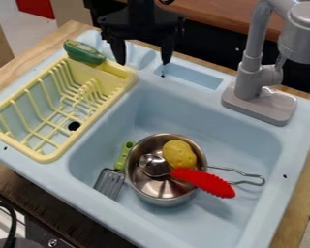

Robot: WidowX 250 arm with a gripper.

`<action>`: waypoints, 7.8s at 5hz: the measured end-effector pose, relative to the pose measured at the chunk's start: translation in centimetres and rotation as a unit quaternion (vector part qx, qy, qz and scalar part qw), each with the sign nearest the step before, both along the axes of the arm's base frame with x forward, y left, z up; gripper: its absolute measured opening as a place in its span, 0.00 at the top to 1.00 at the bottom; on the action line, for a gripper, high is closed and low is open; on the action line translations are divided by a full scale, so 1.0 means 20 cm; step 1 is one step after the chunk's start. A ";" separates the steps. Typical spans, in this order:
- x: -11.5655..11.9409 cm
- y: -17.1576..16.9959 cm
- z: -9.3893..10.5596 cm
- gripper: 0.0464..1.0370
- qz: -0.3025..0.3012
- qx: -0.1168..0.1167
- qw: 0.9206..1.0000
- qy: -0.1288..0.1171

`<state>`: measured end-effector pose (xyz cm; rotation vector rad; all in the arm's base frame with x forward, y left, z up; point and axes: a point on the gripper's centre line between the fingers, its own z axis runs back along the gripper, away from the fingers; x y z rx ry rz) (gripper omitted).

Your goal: Move the spoon with red handle to the top side of the sink

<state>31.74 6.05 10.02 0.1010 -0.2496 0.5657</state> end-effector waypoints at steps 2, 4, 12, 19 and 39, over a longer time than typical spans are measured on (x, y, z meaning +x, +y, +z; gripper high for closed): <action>-0.10 -0.08 -0.06 0.04 -0.024 -0.022 0.998 0.047; -0.25 -0.27 -0.05 0.04 -0.028 -0.078 0.994 0.065; -0.36 -0.41 -0.30 0.04 -0.017 -0.071 0.997 0.014; -0.41 -0.45 -0.41 0.56 -0.024 -0.035 0.999 0.026; 0.23 -0.21 -0.08 0.99 -0.043 -0.105 0.988 -0.109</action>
